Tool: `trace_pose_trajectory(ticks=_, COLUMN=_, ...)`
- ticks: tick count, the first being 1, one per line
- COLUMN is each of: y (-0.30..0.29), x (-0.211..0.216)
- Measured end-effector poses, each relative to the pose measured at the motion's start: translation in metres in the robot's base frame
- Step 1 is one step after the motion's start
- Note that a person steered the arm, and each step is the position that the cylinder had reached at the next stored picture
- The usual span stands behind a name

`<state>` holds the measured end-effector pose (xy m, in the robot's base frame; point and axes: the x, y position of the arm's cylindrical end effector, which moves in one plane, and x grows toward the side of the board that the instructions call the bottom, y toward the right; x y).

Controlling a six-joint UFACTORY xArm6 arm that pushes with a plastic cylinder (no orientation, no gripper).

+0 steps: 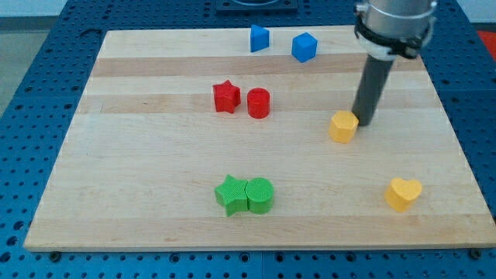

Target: Push yellow hexagon to yellow heart

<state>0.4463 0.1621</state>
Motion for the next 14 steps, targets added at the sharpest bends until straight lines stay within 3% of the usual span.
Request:
trace_pose_trajectory(ticks=1, y=0.000, x=-0.003)
trace_pose_trajectory(ticks=2, y=-0.011, x=-0.043)
trace_pose_trajectory(ticks=3, y=-0.048, x=-0.044)
trace_pose_trajectory(ticks=7, y=-0.014, x=0.056)
trace_pose_trajectory(ticks=9, y=-0.024, x=0.003)
trace_pose_trajectory(ticks=10, y=-0.014, x=0.005)
trace_pose_trajectory(ticks=13, y=0.002, x=0.073)
trace_pose_trajectory(ticks=14, y=0.002, x=0.075)
